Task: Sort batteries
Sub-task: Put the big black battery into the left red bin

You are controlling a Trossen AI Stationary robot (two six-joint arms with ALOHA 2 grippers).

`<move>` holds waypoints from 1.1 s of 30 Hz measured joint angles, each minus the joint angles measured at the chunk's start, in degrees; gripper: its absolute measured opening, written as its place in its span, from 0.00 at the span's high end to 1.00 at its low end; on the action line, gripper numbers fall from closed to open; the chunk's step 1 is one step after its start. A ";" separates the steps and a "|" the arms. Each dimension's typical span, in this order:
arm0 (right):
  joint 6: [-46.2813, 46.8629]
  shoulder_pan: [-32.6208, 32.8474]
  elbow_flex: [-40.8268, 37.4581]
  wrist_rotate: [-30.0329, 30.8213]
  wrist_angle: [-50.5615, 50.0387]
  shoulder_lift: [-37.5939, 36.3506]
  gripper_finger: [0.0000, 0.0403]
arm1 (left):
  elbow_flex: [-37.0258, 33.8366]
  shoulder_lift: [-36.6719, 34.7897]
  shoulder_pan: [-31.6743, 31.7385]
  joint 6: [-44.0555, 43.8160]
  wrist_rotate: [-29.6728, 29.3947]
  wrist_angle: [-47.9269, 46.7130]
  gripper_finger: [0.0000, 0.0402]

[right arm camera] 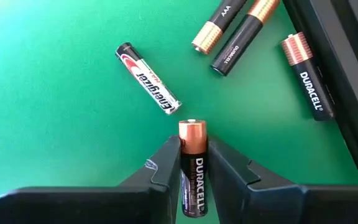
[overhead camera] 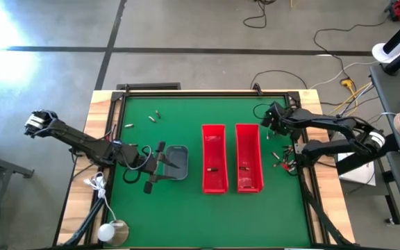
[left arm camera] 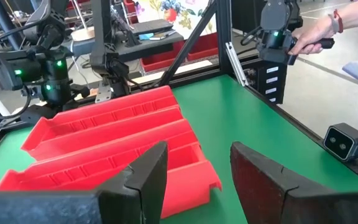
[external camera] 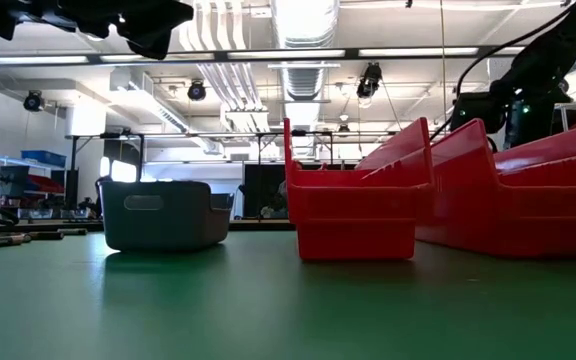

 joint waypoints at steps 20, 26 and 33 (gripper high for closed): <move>-9.09 17.23 10.83 13.05 -11.55 -9.91 0.87 | -0.11 -2.99 0.00 -6.50 -0.35 -5.42 0.61; -12.50 31.03 14.66 23.13 -10.64 -13.97 0.87 | -0.15 -2.98 -0.04 -12.91 -0.52 -1.00 0.61; -20.07 46.24 13.49 28.81 2.26 -14.06 0.87 | -0.15 1.64 -0.09 -14.16 -3.67 15.96 0.61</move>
